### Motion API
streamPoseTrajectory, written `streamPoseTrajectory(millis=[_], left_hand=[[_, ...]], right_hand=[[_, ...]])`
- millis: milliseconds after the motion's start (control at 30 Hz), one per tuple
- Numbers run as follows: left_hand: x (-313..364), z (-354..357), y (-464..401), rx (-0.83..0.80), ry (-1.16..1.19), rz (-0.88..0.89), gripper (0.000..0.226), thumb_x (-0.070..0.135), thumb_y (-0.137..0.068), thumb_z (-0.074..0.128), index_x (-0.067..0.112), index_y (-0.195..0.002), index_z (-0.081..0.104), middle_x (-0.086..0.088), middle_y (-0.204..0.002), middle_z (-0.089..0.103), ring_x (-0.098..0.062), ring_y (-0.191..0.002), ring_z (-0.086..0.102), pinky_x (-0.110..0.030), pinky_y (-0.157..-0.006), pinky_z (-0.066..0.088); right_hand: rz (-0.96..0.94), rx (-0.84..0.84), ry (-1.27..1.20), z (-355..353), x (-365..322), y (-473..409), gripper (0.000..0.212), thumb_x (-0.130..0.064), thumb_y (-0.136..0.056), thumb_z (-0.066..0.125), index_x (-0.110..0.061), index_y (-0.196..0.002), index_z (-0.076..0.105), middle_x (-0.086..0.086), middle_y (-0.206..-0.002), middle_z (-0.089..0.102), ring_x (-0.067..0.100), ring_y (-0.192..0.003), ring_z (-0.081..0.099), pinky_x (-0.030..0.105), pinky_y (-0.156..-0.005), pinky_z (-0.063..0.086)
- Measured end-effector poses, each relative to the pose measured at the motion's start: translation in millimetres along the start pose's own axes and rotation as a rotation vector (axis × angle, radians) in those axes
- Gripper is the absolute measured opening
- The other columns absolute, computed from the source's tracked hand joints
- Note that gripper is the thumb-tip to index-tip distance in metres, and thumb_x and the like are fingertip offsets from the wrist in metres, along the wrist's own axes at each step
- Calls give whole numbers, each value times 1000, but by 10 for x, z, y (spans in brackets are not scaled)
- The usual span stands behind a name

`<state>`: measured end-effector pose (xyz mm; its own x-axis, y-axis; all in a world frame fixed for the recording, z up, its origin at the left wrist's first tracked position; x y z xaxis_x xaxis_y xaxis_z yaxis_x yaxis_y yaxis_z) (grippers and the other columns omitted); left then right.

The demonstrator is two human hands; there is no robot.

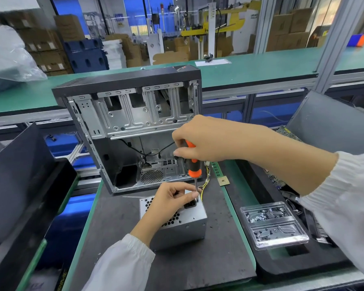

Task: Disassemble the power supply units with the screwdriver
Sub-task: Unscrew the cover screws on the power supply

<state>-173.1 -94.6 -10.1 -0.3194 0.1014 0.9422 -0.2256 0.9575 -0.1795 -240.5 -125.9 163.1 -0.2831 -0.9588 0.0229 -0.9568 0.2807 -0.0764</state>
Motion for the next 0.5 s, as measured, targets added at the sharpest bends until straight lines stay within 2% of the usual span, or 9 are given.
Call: streamPoseTrajectory(millis=[67, 133, 200, 333, 400, 467, 500], left_hand=[[50, 16, 0, -19, 31, 16, 15, 26, -87, 70, 20, -99, 78, 5, -56, 19, -15, -56, 19, -27, -58, 23], [102, 34, -21, -39, 64, 34, 19, 27, -86, 69, 21, -102, 78, 0, -59, 18, -18, -59, 19, -23, -58, 25], [140, 56, -39, -48, 79, 45, 20, 27, -85, 70, 21, -102, 78, -9, -61, 18, -20, -60, 20, -21, -58, 29], [135, 89, -26, -24, 62, 45, 18, 35, -82, 70, 24, -93, 79, -22, -60, 28, -33, -62, 24, -33, -62, 24], [112, 89, -34, 7, 76, 40, 17, 35, -82, 70, 24, -91, 80, -20, -58, 33, -31, -62, 26, -33, -62, 23], [84, 73, -53, 43, 108, 29, 16, 31, -83, 70, 20, -90, 80, -4, -54, 32, -23, -60, 25, -32, -62, 22], [80, 71, -57, 54, 116, 29, 17, 29, -83, 71, 17, -90, 80, 6, -51, 31, -23, -58, 24, -31, -61, 22]], right_hand=[[-33, -78, -39, -1, -8, 16, 18, -39, -96, 51, -22, -91, 54, -11, -74, 49, 6, -68, 44, 21, -56, 34], [-66, -181, -95, 9, -20, 29, 12, -35, -94, 56, -24, -98, 58, -7, -89, 58, 11, -81, 53, 28, -70, 44], [-84, -289, -152, -1, -31, 53, 16, -28, -91, 61, -28, -106, 60, -7, -103, 61, 15, -94, 57, 35, -83, 48], [-90, -467, -247, -25, -26, 121, 35, -16, -86, 66, -32, -116, 56, -10, -106, 62, 15, -97, 60, 32, -81, 50], [-30, -409, -193, -36, 34, 100, 28, -37, -86, 66, -31, -111, 54, -6, -98, 63, 18, -87, 65, 33, -76, 52], [106, -274, -87, -66, 117, 71, 48, -69, -79, 55, -24, -94, 54, -5, -77, 63, 16, -61, 67, 31, -61, 53], [163, -206, -14, -77, 132, 60, 58, -76, -77, 47, -19, -83, 50, -2, -66, 61, 16, -49, 63, 29, -53, 50]])
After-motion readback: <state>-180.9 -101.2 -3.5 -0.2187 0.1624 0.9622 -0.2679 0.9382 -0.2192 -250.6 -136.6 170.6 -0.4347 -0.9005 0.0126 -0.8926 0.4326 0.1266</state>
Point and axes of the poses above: each hand's wrist, its own y-axis away from the middle knuckle, its own z-axis out of the palm, x = y × z, the point moved 8 cm from there along -y, towards the middle knuckle
